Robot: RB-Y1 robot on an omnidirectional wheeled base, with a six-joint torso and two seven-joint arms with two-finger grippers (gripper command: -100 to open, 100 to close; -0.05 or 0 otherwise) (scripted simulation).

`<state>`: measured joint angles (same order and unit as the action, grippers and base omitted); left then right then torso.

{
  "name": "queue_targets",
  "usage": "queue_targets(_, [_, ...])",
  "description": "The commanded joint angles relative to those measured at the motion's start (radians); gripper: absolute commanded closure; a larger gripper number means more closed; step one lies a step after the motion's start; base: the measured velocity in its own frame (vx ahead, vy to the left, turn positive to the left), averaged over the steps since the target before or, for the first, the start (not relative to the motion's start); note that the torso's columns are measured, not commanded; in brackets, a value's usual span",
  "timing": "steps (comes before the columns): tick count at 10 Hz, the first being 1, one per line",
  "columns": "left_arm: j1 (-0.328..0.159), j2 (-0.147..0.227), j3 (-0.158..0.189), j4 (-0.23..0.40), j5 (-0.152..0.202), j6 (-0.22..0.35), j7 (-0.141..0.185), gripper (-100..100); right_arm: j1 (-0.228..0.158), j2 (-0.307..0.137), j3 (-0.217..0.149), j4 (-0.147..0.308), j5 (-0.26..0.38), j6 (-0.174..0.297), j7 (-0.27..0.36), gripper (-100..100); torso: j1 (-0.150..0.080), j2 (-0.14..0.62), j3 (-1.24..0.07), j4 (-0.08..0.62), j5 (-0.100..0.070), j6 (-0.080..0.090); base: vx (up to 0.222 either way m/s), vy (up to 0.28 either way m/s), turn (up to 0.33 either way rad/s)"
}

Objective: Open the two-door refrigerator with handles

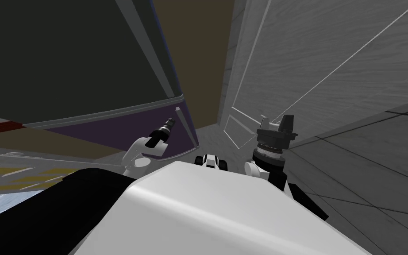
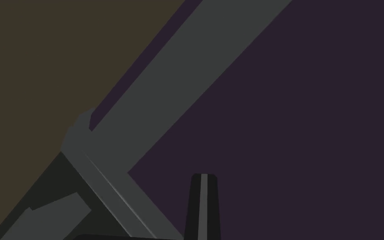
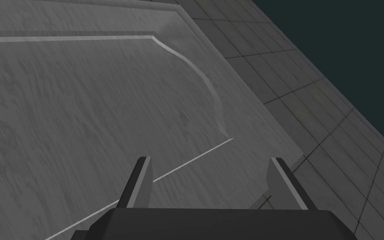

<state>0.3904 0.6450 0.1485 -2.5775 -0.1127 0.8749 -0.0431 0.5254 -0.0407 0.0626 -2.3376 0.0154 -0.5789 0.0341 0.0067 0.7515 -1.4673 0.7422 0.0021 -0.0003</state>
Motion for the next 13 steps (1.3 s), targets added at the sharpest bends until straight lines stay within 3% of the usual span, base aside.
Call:
queue_targets(1, [0.0, 0.009, -0.024, -0.006, 0.017, -0.027, -0.011, 100, 0.0, 0.0, 0.0, 0.0, 0.0, 0.0, 0.0, 0, -0.006, -0.008, -0.004, -0.002, -0.001, 0.0, -0.273, 0.073, -0.028])
queue_targets(7, [-0.008, 0.058, -0.1, -0.038, 0.1, -0.106, -0.047, 100, 0.0, 0.0, 0.0, 0.0, 0.0, 0.0, 0.0, 0, -0.009, -0.013, -0.008, -0.004, -0.003, 0.0, -0.357, 0.098, -0.067])
queue_targets(8, [-0.01, 0.055, -0.09, -0.037, 0.095, -0.09, -0.042, 100, 0.0, 0.0, 0.0, 0.0, 0.0, 0.0, 0.0, 0, -0.005, -0.012, -0.008, -0.004, -0.002, 0.0, -0.181, 0.067, -0.017])
queue_targets(9, [-0.012, 0.056, -0.089, 0.008, 0.097, -0.091, -0.043, -100, 0.001, 0.0, 0.0, 0.0, 0.0, 0.0, 0.0, 0, -0.008, -0.023, -0.014, -0.006, -0.002, 0.0, -0.03, 0.008, 0.003])
queue_targets(13, [-0.027, 0.045, -0.078, 0.112, 0.094, -0.094, -0.04, -100, 0.001, 0.0, 0.0, 0.0, 0.0, 0.0, 0.0, 0, -0.008, -0.016, -0.01, -0.005, -0.002, 0.0, 0.068, -0.018, 0.0])
